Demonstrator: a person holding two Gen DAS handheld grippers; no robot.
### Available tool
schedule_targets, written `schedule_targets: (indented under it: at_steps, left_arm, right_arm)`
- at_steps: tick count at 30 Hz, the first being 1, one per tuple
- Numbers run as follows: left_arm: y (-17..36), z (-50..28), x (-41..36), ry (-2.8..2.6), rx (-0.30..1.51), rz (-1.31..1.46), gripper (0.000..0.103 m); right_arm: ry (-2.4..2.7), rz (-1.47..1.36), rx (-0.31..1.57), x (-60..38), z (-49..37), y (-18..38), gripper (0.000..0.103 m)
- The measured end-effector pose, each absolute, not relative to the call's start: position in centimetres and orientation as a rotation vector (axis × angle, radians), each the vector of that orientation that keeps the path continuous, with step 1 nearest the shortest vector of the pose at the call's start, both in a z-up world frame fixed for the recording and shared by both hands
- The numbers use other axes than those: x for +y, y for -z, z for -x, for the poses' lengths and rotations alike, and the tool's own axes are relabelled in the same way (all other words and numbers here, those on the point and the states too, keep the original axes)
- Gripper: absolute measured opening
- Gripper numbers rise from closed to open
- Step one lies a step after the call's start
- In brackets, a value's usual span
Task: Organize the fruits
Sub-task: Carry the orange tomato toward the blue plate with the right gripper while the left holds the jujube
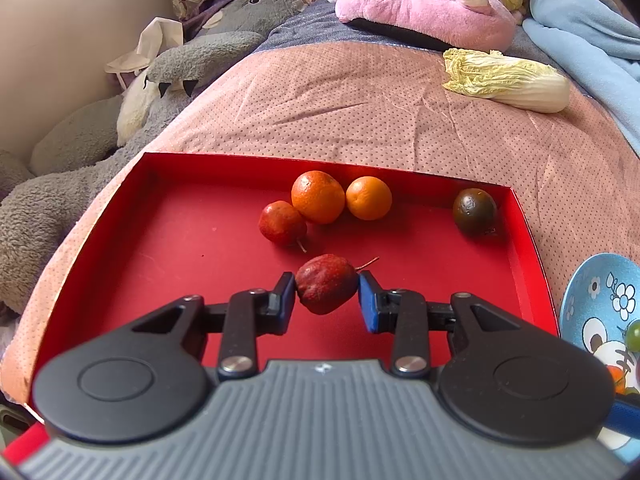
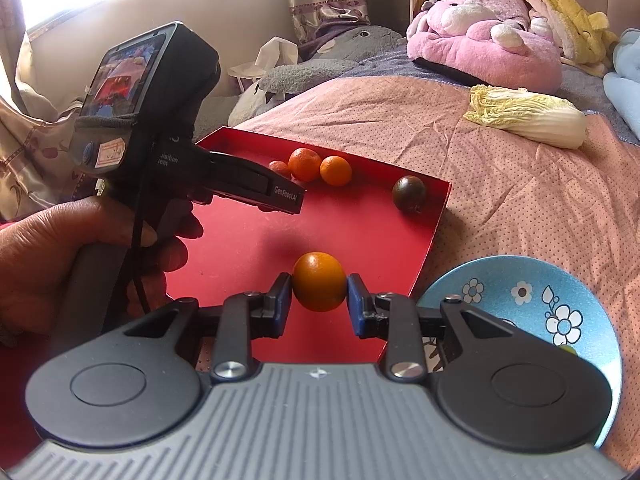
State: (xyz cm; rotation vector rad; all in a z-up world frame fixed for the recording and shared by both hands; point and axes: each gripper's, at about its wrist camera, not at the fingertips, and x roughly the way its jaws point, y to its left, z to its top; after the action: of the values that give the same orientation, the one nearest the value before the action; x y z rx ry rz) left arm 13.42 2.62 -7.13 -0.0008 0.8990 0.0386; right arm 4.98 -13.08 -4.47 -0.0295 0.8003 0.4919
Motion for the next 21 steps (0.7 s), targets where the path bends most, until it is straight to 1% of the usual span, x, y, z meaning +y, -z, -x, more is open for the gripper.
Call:
schedule_targets:
  at_steps: [21]
  left_arm:
    - [7.10, -13.28, 2.45, -0.034, 0.893, -0.010, 0.037]
  right_arm:
    - [-0.492, 0.022, 0.802, -13.29, -4.71, 4.56, 0.035]
